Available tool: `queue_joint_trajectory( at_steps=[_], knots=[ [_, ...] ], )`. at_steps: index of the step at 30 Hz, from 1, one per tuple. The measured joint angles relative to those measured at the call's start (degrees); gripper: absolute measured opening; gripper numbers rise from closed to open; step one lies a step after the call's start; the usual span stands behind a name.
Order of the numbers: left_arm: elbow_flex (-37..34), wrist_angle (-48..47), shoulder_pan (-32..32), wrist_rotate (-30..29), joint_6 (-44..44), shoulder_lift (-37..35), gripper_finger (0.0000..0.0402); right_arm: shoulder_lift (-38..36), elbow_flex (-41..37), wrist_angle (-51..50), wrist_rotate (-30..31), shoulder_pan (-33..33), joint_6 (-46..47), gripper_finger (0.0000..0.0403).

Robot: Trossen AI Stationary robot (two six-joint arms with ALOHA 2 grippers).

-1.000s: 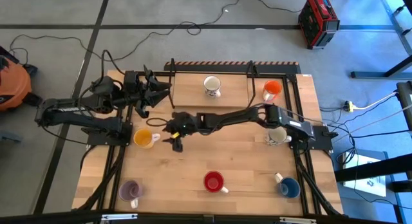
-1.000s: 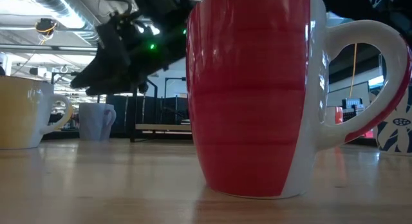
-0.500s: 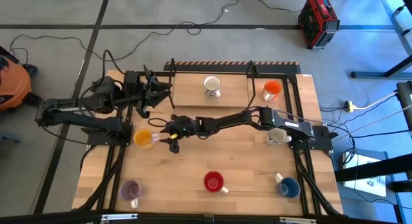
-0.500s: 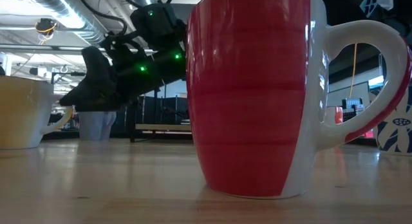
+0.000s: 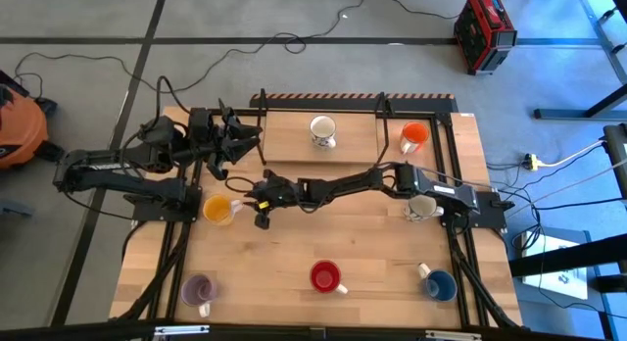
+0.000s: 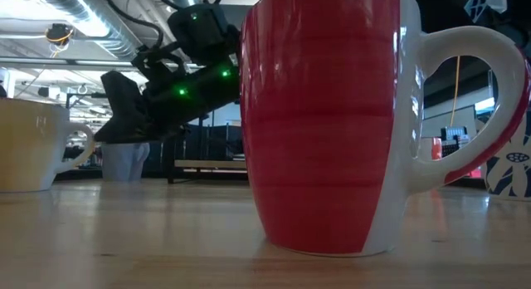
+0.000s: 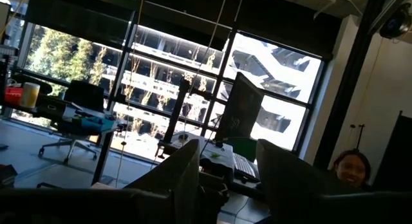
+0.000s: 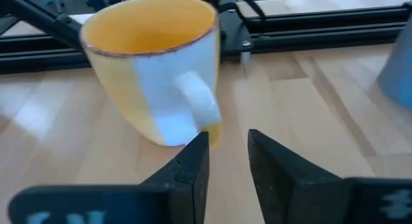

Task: Place coffee mugs
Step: Put the top blue patterned mug on the shelf

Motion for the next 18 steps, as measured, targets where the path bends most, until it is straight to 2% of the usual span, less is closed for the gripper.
queue_joint_trajectory(
  at_steps=[5, 12, 18],
  knots=[
    [0.0, 0.0, 0.0, 0.0, 0.1, 0.0, 0.0149, -1.6, 0.0, -2.2, -3.6, 0.1, -0.8, 0.0092],
    [0.0, 0.0, 0.0, 0.0, 0.1, 0.0, 0.0149, -10.9, 0.0, -16.7, -3.5, 1.2, -1.9, 0.0092],
    [0.0, 0.1, 0.0, 0.0, 0.1, 0.0, 0.0149, -19.3, -0.2, -33.1, 2.8, 2.1, -3.8, 0.0092]
  ],
)
